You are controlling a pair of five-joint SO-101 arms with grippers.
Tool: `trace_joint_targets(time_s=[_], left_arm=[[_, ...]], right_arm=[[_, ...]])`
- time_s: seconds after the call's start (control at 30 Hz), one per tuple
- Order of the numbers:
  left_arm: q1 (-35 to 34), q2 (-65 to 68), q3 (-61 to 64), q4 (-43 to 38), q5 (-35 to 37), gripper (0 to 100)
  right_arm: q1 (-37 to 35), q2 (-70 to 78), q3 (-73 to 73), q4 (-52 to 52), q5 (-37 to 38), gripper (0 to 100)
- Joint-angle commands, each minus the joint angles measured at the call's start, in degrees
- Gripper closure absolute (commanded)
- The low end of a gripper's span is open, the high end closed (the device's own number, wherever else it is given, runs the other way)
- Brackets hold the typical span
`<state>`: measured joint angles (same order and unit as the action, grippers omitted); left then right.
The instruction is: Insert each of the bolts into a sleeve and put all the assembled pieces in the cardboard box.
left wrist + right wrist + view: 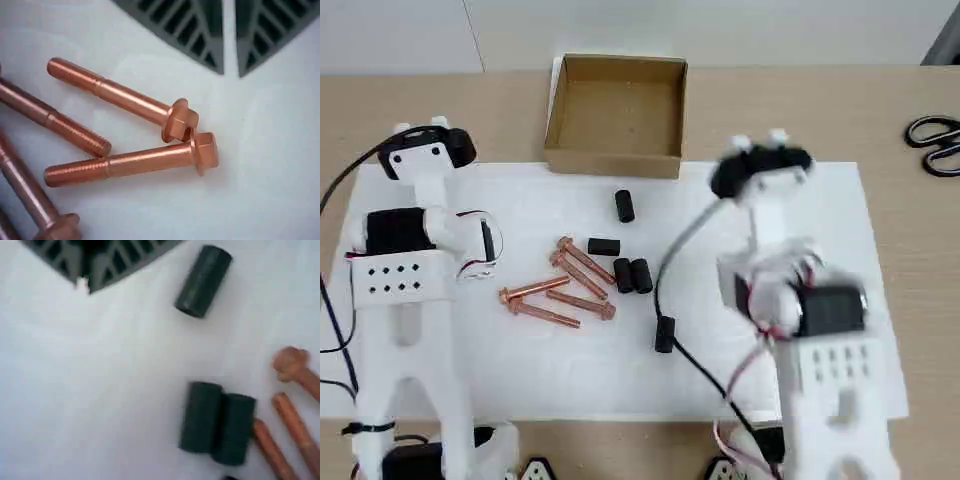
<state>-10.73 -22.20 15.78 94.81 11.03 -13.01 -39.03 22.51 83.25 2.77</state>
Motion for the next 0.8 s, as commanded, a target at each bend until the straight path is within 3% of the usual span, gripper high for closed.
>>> trace_joint_targets(time_s=[0.0, 0.17, 0.33, 0.57, 0.77], left_arm=[[-0.18, -0.18, -2.33, -0.18, 0.09, 99], [-0.26, -0.26, -2.24, -1.49, 2.73, 99], [0.00, -0.18, -2.24, -1.76, 8.09, 99], [0.00, -0.18, -2.24, -1.67, 8.18, 99], [0.00, -0.18, -2.24, -1.67, 8.18, 99]], right_arm=[[-4.97, 10.24, -11.16, 2.33, -0.62, 99.5], [-10.86, 23.16, -19.43, 9.01, -0.35, 99.5], [-11.38, 33.19, -28.66, 10.07, -0.70, 99.5], [-11.74, 41.89, -34.55, 0.92, -10.02, 99.5], [-11.82, 48.92, -34.90, -4.62, -10.46, 94.6]])
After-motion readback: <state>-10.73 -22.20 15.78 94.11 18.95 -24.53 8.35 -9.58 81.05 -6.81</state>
